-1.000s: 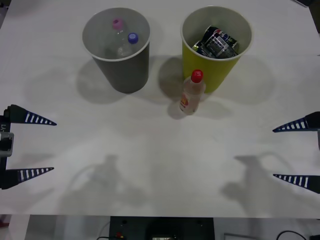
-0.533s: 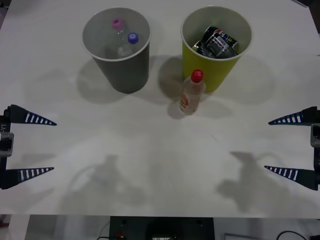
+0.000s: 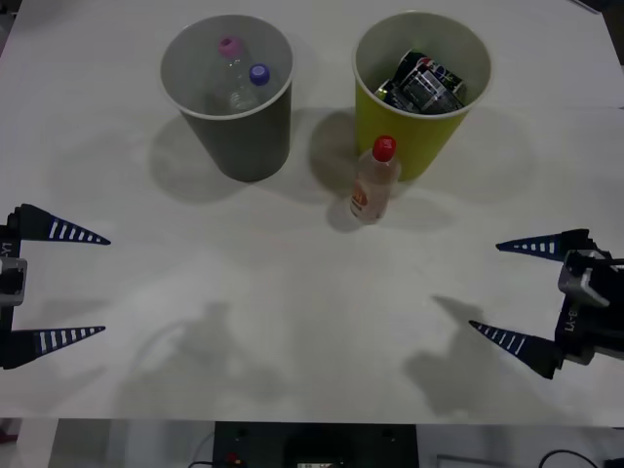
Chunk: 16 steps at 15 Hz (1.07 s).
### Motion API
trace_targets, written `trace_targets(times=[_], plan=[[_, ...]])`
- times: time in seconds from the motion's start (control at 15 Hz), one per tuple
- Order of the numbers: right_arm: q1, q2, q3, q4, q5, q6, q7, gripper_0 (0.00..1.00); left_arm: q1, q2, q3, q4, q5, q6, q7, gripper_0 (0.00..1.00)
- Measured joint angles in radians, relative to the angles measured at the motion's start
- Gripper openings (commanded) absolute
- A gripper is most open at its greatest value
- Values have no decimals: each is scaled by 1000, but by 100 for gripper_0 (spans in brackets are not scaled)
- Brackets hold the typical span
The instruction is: Put the can into the green bin and the plastic bottle into the gray bin
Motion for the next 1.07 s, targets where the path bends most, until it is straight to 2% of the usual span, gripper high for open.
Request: trace_targets(times=[0.27,0.53,0.87,1.07], plan=[[-17,-90,193,-78,-94,321,0,100,0,0,0,0,0,0,0,98],[-152,-102,422,-106,-127,544,-18,100,0,0,0,0,0,0,0,98],[-467,-80,870,-107,-130,896,-87,100,0,0,0,0,0,0,0,98],[-634,-32,1101,-83,-74,1080,-192,100,0,0,0,0,0,0,0,98]])
